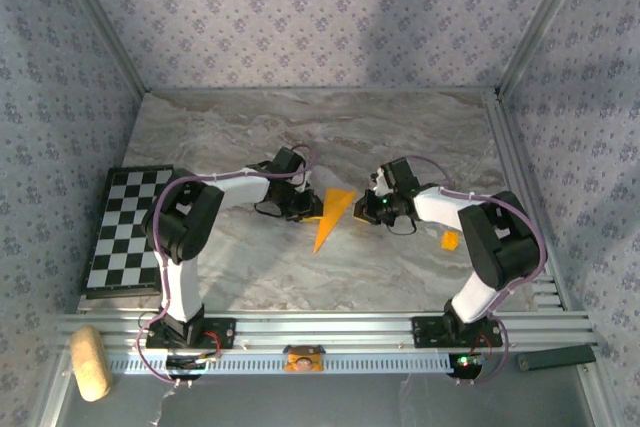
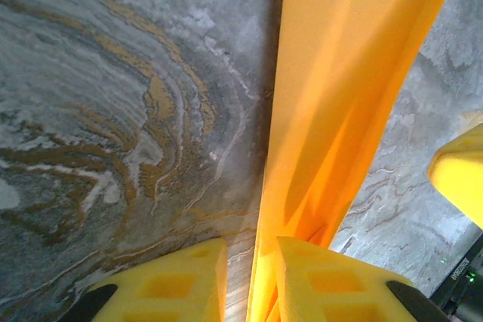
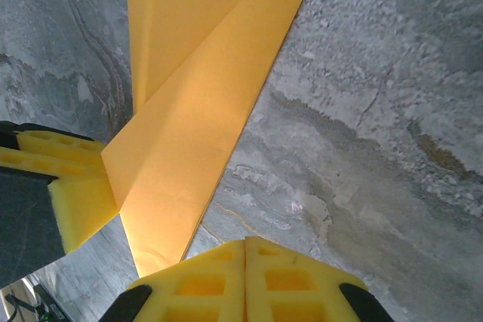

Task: Fold a paper plane with a square sheet of paper (pick it up from the middle)
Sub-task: Move a paper plane to the center of the table.

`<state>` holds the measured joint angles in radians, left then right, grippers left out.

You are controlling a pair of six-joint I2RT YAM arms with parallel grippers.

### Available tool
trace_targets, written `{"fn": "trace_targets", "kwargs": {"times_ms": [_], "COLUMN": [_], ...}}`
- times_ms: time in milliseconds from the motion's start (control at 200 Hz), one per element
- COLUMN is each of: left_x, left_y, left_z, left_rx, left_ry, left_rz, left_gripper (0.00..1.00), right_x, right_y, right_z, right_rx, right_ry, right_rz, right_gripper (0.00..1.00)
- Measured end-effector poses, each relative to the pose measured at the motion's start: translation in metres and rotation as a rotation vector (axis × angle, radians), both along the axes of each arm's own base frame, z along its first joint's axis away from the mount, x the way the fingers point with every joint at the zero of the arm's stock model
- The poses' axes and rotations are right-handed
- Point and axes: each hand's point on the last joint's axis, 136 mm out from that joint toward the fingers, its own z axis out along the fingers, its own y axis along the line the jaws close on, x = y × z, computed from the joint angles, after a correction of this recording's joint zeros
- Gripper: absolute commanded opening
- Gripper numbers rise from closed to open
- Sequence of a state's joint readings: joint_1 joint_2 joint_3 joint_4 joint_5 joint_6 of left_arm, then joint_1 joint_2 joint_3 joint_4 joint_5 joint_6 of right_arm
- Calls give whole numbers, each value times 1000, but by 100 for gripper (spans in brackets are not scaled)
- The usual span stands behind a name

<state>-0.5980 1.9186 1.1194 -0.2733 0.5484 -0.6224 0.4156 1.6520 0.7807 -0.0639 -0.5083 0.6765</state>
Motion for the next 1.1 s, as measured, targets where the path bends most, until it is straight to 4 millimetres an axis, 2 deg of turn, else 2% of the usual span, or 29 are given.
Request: {"fn": "trace_targets", "kwargs": {"times_ms": [290,635,1099], "left_x": [-7,-7,-16], "left_y": [-14,-21,-20], "left_z": [8,13,8], "left_rx": [-60,-106,-105], "left_ry": [4,11,36], "left_rz": [-38,-44,-62], "left_gripper": [25,28,29], "right_x": [-9,-8,-7], "right_y": [8,10,11], "right_z": [-16,-16,-16], "right_rx": [-17,-9,-5], "right_ry": [42,46,49], "right_rz": [30,27,26], "right_gripper": [6,5,5]}}
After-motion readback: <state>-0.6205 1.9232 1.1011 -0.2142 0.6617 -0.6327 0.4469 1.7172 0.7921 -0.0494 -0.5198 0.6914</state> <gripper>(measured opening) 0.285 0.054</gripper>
